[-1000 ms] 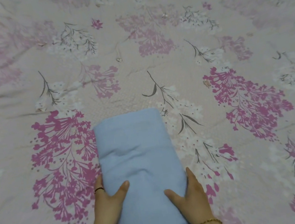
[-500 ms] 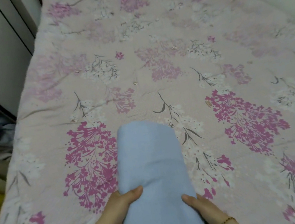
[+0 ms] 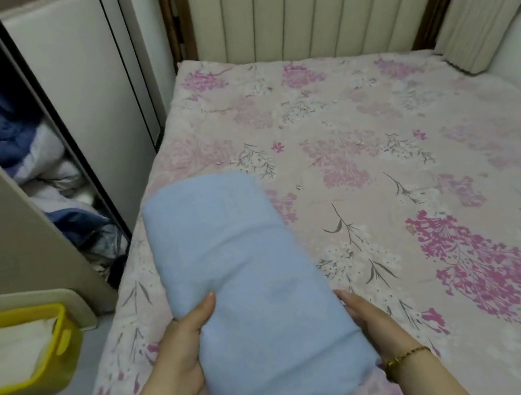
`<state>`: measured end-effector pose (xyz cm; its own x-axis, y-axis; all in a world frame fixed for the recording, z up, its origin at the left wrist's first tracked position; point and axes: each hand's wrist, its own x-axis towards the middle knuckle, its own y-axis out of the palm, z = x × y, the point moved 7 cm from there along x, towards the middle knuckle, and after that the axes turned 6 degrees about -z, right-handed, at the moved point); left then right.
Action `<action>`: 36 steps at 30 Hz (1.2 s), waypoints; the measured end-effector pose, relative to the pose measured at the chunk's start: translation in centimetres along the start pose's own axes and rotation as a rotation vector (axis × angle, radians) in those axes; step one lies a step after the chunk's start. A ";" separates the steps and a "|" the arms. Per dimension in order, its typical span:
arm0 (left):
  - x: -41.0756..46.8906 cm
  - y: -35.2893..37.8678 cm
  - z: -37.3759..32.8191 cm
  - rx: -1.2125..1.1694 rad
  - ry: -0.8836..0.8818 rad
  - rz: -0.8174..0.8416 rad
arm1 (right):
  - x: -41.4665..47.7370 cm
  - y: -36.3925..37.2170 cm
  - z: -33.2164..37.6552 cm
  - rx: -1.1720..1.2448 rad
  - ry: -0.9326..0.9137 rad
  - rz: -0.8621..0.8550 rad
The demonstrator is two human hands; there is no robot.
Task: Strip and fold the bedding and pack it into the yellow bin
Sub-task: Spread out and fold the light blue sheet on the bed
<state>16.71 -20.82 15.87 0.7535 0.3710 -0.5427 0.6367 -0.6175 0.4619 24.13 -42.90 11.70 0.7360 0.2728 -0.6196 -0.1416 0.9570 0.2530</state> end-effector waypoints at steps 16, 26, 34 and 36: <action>-0.5 -16.3 -12.6 -0.179 -0.013 0.049 | -9.3 31.3 -9.2 0.649 -0.030 0.038; -2.6 -19.3 -12.2 -0.129 -0.108 -0.029 | -12.1 28.4 -7.1 0.219 -0.318 -0.321; -5.7 -21.2 -14.4 -0.272 -0.129 -0.088 | -13.0 26.9 -6.8 0.184 -0.325 -0.205; -5.5 -22.2 -15.6 -0.322 -0.100 -0.146 | -12.7 26.6 -6.6 0.201 -0.301 -0.139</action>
<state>1.02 1.63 19.53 0.6411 0.3597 -0.6780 0.7674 -0.3074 0.5626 6.63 -20.21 21.36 0.9047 0.0720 -0.4200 0.0839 0.9363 0.3411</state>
